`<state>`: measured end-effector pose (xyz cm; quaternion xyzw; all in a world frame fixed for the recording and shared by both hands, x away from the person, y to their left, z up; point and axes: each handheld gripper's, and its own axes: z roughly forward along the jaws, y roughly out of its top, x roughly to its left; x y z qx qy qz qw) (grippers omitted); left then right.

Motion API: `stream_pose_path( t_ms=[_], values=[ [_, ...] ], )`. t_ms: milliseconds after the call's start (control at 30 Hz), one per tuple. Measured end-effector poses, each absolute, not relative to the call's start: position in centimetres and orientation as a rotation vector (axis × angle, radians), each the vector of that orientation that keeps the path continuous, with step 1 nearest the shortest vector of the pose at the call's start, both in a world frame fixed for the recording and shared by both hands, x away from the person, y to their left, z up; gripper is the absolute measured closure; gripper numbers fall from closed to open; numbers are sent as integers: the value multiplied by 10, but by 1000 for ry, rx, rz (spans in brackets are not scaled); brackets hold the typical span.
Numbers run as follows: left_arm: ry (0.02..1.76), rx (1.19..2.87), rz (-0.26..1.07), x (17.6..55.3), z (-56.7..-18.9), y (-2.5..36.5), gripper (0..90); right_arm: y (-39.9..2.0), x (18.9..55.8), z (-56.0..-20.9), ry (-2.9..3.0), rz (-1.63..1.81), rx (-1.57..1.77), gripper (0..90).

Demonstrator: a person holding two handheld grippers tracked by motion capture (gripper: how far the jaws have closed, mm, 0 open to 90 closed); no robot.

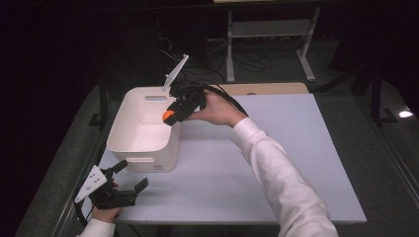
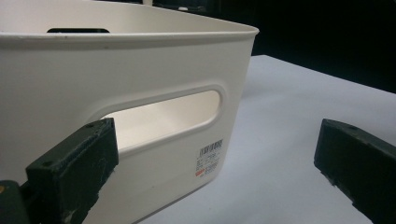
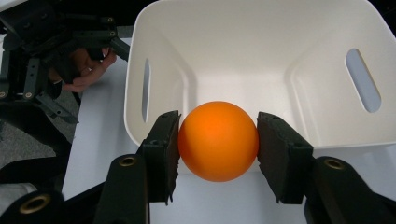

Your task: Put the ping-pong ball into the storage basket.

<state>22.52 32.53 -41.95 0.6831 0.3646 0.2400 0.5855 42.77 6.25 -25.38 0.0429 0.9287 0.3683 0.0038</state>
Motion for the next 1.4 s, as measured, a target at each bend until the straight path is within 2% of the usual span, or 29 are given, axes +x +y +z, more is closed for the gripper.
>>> stream_pose_path(
  t_ms=[333, 1100, 1233, 1400],
  values=[
    [847, 1590, 562, 225, -419, 326, 0, 75, 430, -245, 2900, 1174, 123, 495],
    [846, 1594, 564, 225, -419, 327, 0, 99, 435, -258, 2936, 1187, 130, 481],
    [845, 1592, 562, 225, -419, 327, 0, 99, 437, -258, 2943, 1244, 159, 390],
    [845, 1592, 562, 225, -419, 327, 0, 94, 438, -257, 2892, 1272, 201, 133]
  ],
)
